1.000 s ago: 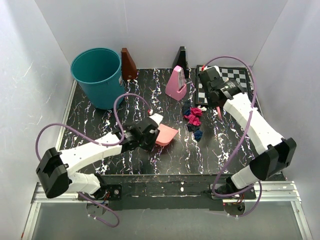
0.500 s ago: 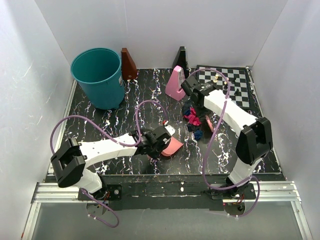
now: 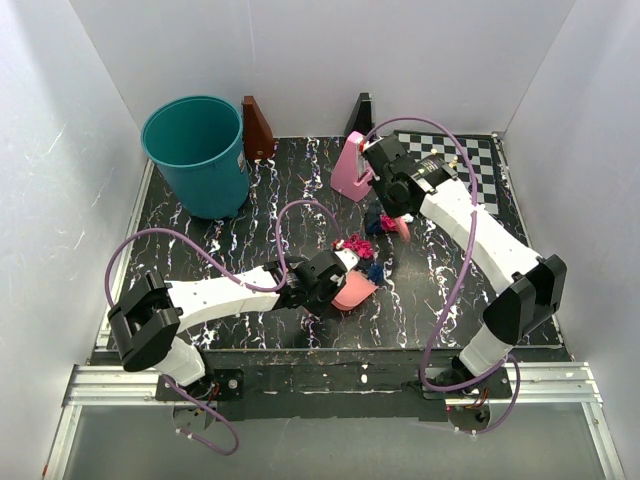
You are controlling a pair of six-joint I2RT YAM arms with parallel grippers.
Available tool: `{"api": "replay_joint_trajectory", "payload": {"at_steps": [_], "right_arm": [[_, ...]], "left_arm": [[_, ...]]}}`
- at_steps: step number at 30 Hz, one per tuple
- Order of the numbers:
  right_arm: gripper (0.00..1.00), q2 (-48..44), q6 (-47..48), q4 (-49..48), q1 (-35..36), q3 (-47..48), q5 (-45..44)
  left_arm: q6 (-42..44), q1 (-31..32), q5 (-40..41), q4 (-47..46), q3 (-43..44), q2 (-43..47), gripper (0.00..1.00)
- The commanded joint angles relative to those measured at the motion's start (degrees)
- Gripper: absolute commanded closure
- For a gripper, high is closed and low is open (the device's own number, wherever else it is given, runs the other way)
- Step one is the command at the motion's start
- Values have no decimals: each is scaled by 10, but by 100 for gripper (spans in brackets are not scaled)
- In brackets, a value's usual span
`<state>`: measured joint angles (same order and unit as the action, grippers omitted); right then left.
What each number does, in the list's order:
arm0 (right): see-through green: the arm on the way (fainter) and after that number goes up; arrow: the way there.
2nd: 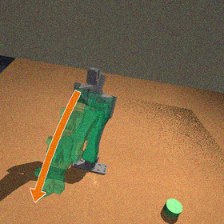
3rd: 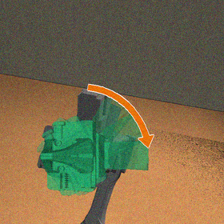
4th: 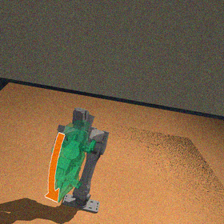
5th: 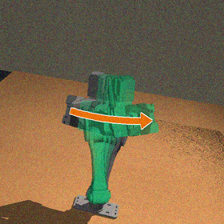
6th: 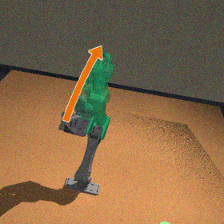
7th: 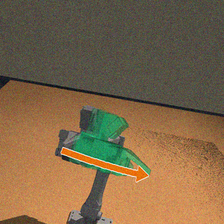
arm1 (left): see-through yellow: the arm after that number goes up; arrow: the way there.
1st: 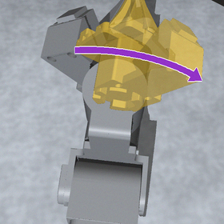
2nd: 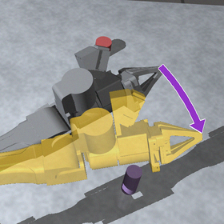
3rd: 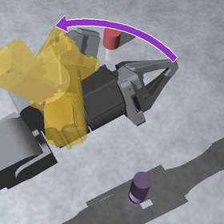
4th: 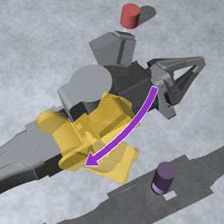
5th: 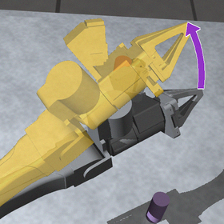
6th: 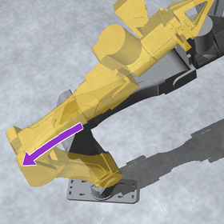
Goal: Sweep away the paper scraps from the table
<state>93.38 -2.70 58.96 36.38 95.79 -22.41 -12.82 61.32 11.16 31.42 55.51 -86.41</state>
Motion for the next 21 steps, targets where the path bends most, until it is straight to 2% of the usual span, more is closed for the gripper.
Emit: {"api": "replay_joint_trajectory", "payload": {"at_steps": [1, 5, 8, 14, 18, 21], "right_arm": [[99, 11, 58, -8, -5, 13, -149], [99, 8, 171, -118, -9, -50, -192], [99, 29, 209, -176, -20, -54, -164], [99, 129, 254, -177, -26, 19, -137], [99, 163, 298, -156, -2, 8, -98], [99, 136, 284, -139, 14, -17, -4]], "left_arm": [[7, 3, -6, -23, 9, 12, 100], [6, 2, 5, -23, 11, 9, 100], [4, 1, 18, -20, 15, 5, 100], [3, 1, 19, -13, 29, -7, 100], [2, 1, 25, -14, 30, -14, 100], [-5, -3, 24, -18, 29, -19, 100]]}}
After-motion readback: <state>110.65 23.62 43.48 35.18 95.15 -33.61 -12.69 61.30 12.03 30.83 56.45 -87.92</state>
